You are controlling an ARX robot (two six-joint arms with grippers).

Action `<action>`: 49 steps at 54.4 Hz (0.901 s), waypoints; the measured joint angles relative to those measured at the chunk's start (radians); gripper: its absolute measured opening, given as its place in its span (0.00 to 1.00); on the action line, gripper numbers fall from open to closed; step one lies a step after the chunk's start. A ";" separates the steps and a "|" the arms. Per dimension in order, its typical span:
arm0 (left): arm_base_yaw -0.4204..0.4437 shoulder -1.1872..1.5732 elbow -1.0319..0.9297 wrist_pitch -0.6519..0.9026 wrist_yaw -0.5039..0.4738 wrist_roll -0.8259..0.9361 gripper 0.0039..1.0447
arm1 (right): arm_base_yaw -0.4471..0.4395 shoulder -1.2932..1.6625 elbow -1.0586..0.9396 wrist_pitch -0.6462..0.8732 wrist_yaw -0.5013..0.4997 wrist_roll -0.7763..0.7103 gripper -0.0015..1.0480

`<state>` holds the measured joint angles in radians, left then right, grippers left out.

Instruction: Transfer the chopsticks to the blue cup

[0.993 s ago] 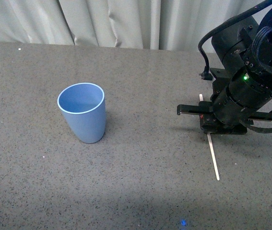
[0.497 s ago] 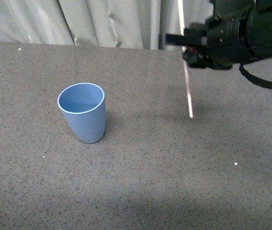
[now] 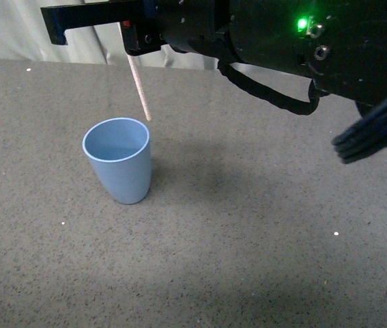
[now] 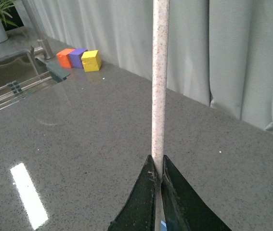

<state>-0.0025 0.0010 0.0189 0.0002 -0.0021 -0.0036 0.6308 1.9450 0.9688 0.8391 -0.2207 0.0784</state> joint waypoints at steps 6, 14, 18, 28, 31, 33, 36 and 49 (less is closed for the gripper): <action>0.000 0.000 0.000 0.000 -0.001 0.000 0.94 | 0.014 0.087 0.060 0.011 0.000 -0.002 0.01; 0.000 0.000 0.000 0.000 0.000 0.000 0.94 | 0.018 0.177 0.095 0.026 -0.006 0.001 0.01; 0.000 0.000 0.000 0.000 0.000 0.000 0.94 | 0.019 0.198 0.107 0.026 -0.005 0.002 0.01; 0.000 0.000 0.000 0.000 0.000 0.000 0.94 | 0.026 0.234 0.122 0.024 -0.001 0.008 0.01; 0.000 0.000 0.000 0.000 0.000 0.000 0.94 | 0.026 0.236 0.122 0.023 -0.001 0.008 0.01; 0.000 0.000 0.000 0.000 0.000 0.000 0.94 | 0.026 0.237 0.122 0.023 -0.002 0.008 0.06; 0.000 0.000 0.000 0.000 0.000 0.000 0.94 | 0.026 0.237 0.122 0.023 -0.004 0.016 0.18; 0.000 0.000 0.000 0.000 0.000 0.000 0.94 | 0.018 0.206 0.098 0.040 0.001 0.049 0.55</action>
<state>-0.0025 0.0010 0.0189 0.0002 -0.0025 -0.0036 0.6483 2.1509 1.0664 0.8791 -0.2195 0.1272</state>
